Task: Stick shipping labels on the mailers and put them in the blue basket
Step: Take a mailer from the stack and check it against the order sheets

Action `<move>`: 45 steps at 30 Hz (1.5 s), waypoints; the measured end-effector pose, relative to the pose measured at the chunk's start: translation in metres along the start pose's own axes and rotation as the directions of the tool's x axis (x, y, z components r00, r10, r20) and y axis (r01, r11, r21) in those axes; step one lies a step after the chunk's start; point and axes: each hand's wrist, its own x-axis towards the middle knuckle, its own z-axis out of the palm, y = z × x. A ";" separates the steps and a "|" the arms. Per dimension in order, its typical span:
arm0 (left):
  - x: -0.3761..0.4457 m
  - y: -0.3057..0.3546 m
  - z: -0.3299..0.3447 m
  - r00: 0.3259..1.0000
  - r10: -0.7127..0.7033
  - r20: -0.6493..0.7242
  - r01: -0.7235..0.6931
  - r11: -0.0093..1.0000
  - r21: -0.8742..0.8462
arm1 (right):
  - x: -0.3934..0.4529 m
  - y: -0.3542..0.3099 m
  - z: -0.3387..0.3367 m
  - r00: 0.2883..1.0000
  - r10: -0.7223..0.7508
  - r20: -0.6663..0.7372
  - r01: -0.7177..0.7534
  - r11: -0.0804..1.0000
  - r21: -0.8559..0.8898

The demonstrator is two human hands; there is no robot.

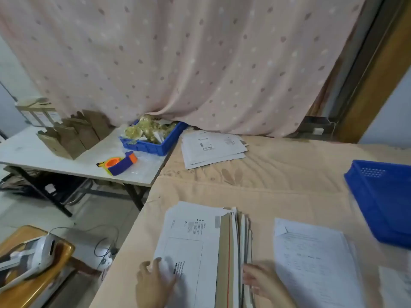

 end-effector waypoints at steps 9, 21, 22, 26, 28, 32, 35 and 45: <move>-0.014 0.027 0.000 0.989 -0.137 0.059 0.139 0.990 -0.018 | 0.013 -0.014 0.029 0.968 -0.230 -0.096 0.123 0.774 -0.622; -0.018 0.066 0.018 0.887 0.151 0.437 -0.216 0.971 0.103 | 0.024 -0.012 0.029 0.984 -0.135 0.119 0.154 0.974 -0.165; -0.019 0.071 0.018 0.880 0.147 0.451 -0.222 0.968 0.116 | 0.025 -0.010 0.028 0.987 -0.083 0.136 0.098 0.989 -0.107; -0.017 0.076 0.016 0.901 0.154 0.407 -0.192 0.980 0.055 | 0.032 0.001 0.030 0.985 -0.049 0.163 0.052 0.999 -0.012; -0.016 0.077 0.016 0.897 0.190 0.398 -0.215 0.977 0.016 | 0.034 0.001 0.032 0.980 -0.040 0.193 0.030 0.998 0.053; -0.017 0.085 0.015 0.882 0.283 0.377 -0.275 0.959 -0.075 | 0.035 -0.006 0.038 0.971 -0.041 0.236 0.001 0.986 0.168; -0.021 0.092 0.013 0.869 0.339 0.360 -0.352 0.936 -0.031 | 0.035 -0.011 0.039 0.964 -0.041 0.262 -0.010 0.981 0.192; -0.018 0.097 0.015 0.931 0.275 0.241 -0.249 0.960 -0.131 | 0.039 -0.018 0.033 0.934 0.032 0.356 -0.105 0.976 0.190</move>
